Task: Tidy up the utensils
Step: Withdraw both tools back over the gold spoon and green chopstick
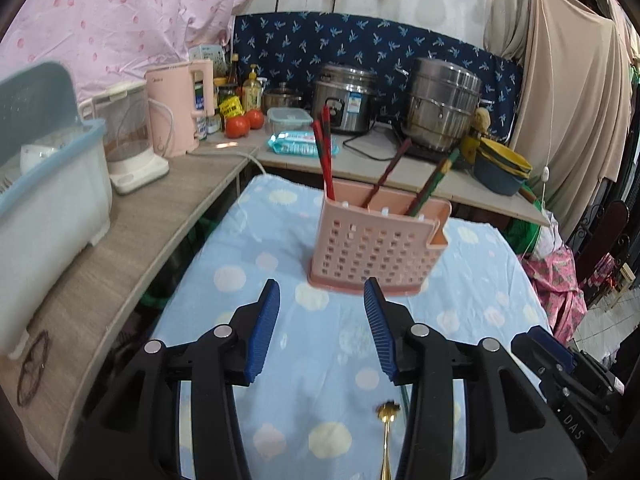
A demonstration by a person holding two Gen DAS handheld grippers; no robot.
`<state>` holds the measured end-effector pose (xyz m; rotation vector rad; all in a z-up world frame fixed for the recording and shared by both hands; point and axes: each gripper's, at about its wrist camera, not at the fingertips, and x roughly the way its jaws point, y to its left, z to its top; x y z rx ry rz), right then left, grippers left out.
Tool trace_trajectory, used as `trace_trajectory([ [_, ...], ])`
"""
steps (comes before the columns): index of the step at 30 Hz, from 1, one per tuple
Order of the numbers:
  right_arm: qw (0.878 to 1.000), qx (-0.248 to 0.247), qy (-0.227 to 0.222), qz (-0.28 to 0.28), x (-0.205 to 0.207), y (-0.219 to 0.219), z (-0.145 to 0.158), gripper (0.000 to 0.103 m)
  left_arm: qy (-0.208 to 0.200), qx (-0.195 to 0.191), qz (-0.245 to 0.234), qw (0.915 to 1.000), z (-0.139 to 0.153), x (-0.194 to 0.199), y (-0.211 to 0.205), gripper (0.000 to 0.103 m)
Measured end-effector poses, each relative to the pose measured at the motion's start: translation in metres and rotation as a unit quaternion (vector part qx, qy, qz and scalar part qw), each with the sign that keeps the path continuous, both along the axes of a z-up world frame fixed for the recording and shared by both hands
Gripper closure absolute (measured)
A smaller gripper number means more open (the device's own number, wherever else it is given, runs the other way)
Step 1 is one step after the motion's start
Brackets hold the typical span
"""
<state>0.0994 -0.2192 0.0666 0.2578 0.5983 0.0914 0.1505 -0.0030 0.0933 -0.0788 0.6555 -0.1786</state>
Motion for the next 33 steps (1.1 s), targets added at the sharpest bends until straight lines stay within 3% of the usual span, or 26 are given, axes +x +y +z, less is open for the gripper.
trace_trajectory([
  [16, 0.994, -0.014, 0.106, 0.022, -0.069, 0.022, -0.09, 0.073, 0.098, 0.021, -0.007, 0.9949, -0.089, -0.052, 0.002, 0.061],
  [33, 0.987, -0.028, 0.15, 0.043, -0.096, 0.045, -0.129, 0.072, 0.144, 0.04, -0.012, 0.9887, -0.131, -0.086, -0.001, 0.061],
])
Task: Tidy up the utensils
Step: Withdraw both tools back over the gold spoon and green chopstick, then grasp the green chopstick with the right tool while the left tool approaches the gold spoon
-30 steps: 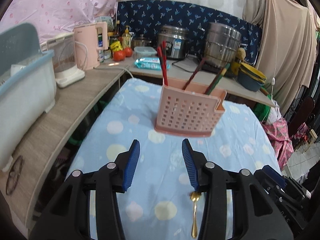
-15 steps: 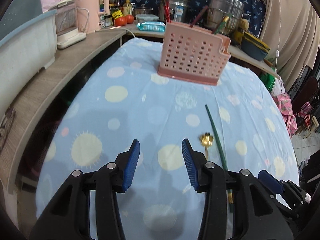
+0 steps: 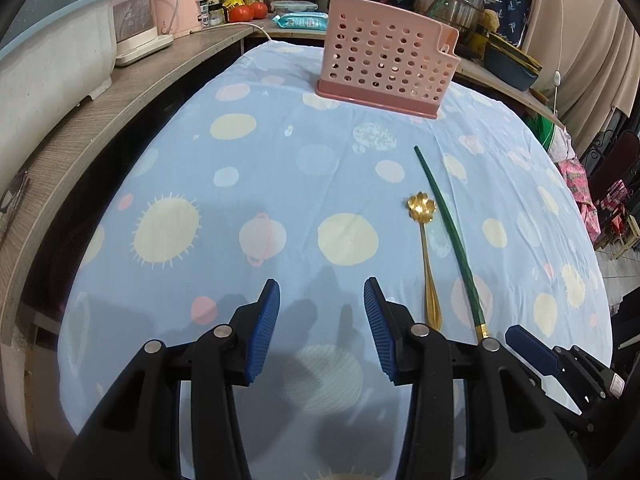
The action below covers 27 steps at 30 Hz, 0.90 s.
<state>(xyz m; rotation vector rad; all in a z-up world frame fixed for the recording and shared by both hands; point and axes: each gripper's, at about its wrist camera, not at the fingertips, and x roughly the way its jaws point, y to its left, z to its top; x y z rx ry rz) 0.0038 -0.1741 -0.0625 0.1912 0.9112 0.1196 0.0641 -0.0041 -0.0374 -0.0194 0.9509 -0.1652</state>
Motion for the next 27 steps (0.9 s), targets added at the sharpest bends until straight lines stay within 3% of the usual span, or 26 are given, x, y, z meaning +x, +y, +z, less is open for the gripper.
trace_trajectory([
  [10, 1.0, -0.008, 0.006, 0.004, 0.001, 0.004, -0.008, 0.076, 0.016, 0.008, -0.004, 0.9998, -0.012, -0.005, 0.0, 0.061],
  [14, 1.0, -0.016, 0.007, 0.005, 0.003, 0.006, -0.01, 0.084, 0.018, 0.008, -0.006, 0.9998, -0.013, -0.005, -0.001, 0.061],
  [19, 1.0, -0.024, 0.008, -0.003, 0.005, 0.004, -0.012, 0.096, 0.017, 0.007, -0.008, 0.9998, -0.014, -0.004, -0.003, 0.049],
  [27, 1.0, -0.019, 0.006, -0.02, 0.004, -0.006, -0.01, 0.096, 0.023, 0.004, -0.029, 0.9993, -0.014, -0.006, -0.017, 0.045],
])
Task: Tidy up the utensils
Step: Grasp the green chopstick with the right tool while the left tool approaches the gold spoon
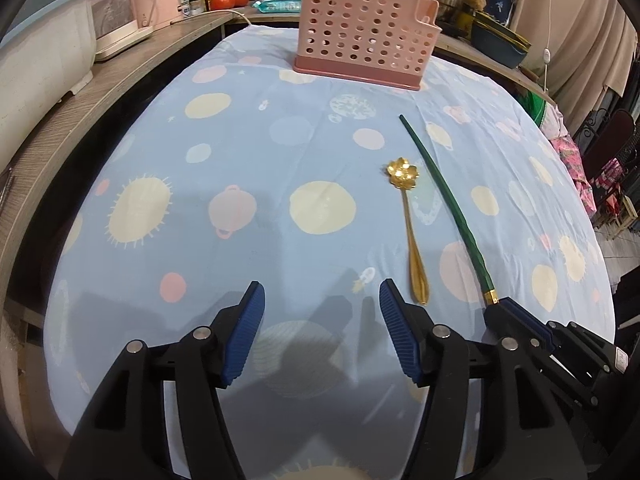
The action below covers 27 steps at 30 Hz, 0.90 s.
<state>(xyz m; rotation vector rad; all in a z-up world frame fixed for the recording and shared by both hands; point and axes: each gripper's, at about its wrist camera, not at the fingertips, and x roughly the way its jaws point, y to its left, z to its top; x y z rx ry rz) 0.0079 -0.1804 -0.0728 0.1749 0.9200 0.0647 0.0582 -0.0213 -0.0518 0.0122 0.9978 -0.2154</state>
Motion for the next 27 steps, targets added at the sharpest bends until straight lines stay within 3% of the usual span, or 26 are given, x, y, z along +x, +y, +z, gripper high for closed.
trace_trajectory([
  [3, 1.0, 0.004, 0.0, -0.008, -0.001, -0.006, 0.001, 0.096, 0.001, -0.006, -0.009, 0.9999, 0.001, -0.001, -0.008, 0.038],
  [13, 1.0, 0.021, 0.003, -0.016, -0.003, -0.02, -0.002, 0.096, 0.016, -0.018, -0.042, 0.9988, -0.007, 0.006, -0.037, 0.04],
  [17, 1.0, 0.025, 0.002, -0.017, -0.003, -0.022, -0.003, 0.096, 0.024, -0.022, -0.04, 0.9986, -0.013, 0.008, -0.039, 0.052],
  [24, 0.999, 0.027, 0.002, -0.017, -0.004, -0.023, -0.004, 0.096, 0.023, -0.027, -0.052, 0.998, -0.013, 0.007, -0.039, 0.089],
  [27, 0.999, 0.028, 0.003, -0.017, -0.004, -0.023, -0.004, 0.096, 0.024, -0.035, -0.051, 0.9978, -0.011, 0.008, -0.036, 0.092],
])
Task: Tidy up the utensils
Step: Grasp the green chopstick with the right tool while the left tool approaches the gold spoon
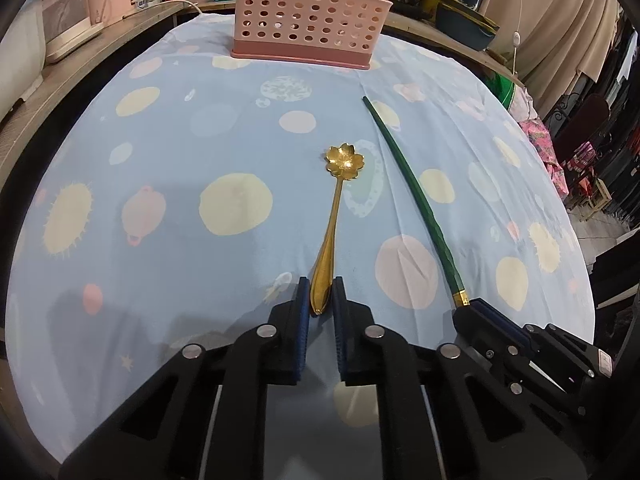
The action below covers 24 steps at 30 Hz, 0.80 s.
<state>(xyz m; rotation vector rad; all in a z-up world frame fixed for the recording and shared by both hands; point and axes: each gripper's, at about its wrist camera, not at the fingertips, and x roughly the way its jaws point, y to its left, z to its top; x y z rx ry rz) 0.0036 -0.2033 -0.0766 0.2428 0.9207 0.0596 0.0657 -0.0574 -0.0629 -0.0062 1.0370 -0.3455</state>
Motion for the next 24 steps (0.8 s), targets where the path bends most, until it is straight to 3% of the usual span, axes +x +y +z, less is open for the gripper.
trace_trajectory([
  [10, 1.0, 0.003, -0.009, 0.001, -0.006, 0.0, 0.01, 0.096, -0.049, -0.006, 0.012, 0.9987, 0.035, -0.006, 0.012, 0.092],
  [24, 0.998, 0.018, -0.054, 0.0, -0.009, -0.006, 0.055, 0.096, -0.1, -0.015, 0.009, 0.9948, 0.079, -0.002, 0.021, 0.093],
])
